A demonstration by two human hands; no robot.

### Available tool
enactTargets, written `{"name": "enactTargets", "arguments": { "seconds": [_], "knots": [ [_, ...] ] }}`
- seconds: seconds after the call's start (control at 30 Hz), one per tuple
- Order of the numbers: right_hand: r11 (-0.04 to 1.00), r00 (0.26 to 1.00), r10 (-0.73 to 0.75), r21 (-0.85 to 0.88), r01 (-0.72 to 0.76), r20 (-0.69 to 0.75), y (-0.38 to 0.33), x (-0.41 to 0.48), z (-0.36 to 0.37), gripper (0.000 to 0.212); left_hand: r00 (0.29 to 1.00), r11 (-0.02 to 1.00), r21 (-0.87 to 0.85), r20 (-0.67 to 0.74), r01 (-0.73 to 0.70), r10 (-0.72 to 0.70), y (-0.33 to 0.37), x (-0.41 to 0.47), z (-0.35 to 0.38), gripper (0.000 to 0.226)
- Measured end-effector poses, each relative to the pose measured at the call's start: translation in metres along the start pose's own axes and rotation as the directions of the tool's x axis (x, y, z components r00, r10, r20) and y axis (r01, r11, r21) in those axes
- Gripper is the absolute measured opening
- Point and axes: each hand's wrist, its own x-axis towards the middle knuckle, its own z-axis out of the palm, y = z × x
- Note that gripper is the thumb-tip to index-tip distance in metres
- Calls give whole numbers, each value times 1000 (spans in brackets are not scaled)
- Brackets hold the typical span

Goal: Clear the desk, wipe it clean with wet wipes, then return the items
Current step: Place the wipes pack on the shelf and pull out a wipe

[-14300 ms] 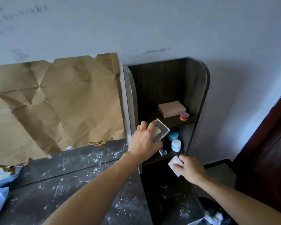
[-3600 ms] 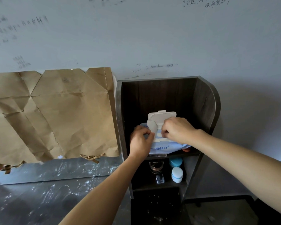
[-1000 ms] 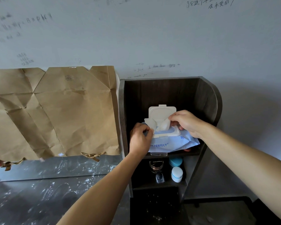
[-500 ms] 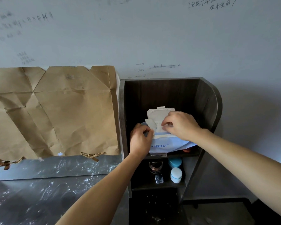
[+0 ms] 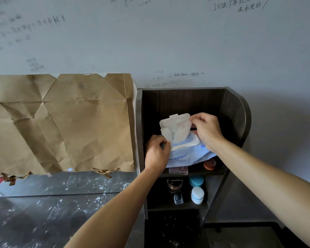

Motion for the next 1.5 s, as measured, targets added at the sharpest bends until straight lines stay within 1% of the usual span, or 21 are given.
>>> {"name": "enactTargets", "arguments": {
  "seconds": [0.1,0.2,0.37,0.43,0.5,0.57,0.6,0.63,0.7,0.87,1.0,1.03,1.1,1.13,1.17,1.2,1.27,1.33,1.37,1.43,1.5],
  "knots": [
    [986,986,96,151,-75,-138,0,4,6,12,1000,999,34,13,-19,18,1,-1,0,17],
    [983,942,86,182,-27,-325,-15,17,-4,11,997,990,124,36,-72,68,0,-6,2,15],
    [996,963,-51,53,67,-265,-30,22,-18,26,996,982,166,-3,-89,91,0,-8,4,13],
    [991,989,-127,-62,122,-78,-30,13,-22,27,996,986,149,-16,-80,83,2,-8,4,14],
    [916,955,-169,-318,243,242,-23,4,-24,19,997,989,127,-21,-69,72,2,-6,4,14],
    [663,865,-109,-613,430,489,-11,-2,-18,24,998,992,115,-24,-54,57,3,-4,4,12],
    [512,832,-57,-699,499,552,-7,-6,-14,33,998,992,111,-28,-56,59,3,-3,5,12],
    [411,812,-13,-737,537,584,-5,-7,-11,40,997,992,106,-34,-62,66,3,-2,5,12],
    [362,786,51,-745,561,617,-6,-8,-8,48,996,993,97,-47,-69,74,3,-3,7,13],
    [366,708,144,-702,611,691,-14,-9,-6,42,989,996,72,-137,-52,62,9,-1,10,14],
    [373,722,123,-706,602,681,-2,-7,-7,37,982,992,71,-156,-100,110,15,-4,8,17],
    [441,751,70,-696,567,657,0,-5,-8,35,978,992,69,-168,-110,120,15,-4,7,18],
    [654,824,-52,-604,455,564,3,0,-14,34,973,991,59,-196,-117,126,15,-2,4,20],
    [712,843,-79,-562,421,531,3,1,-16,37,970,992,58,-206,-116,126,15,-1,3,20],
    [712,839,-73,-561,422,539,3,0,-17,39,969,992,54,-212,-115,124,16,1,2,20],
    [663,818,-44,-596,453,573,2,-2,-18,39,969,993,49,-215,-110,118,17,1,3,20],
    [477,756,62,-685,551,651,1,-7,-14,40,970,995,32,-223,-93,98,19,1,6,20],
    [393,739,117,-715,579,663,3,-8,-13,42,972,997,28,-223,-74,78,22,-1,10,18],
    [406,761,101,-725,557,641,3,-7,-14,41,974,997,33,-217,-63,69,22,-1,11,15],
    [508,852,9,-736,448,524,2,-5,-18,34,981,994,79,-174,-70,83,21,-1,9,7],
    [611,939,-93,-725,317,332,2,-5,-22,23,975,960,196,-58,-199,214,18,-1,6,18]
  ]
}}
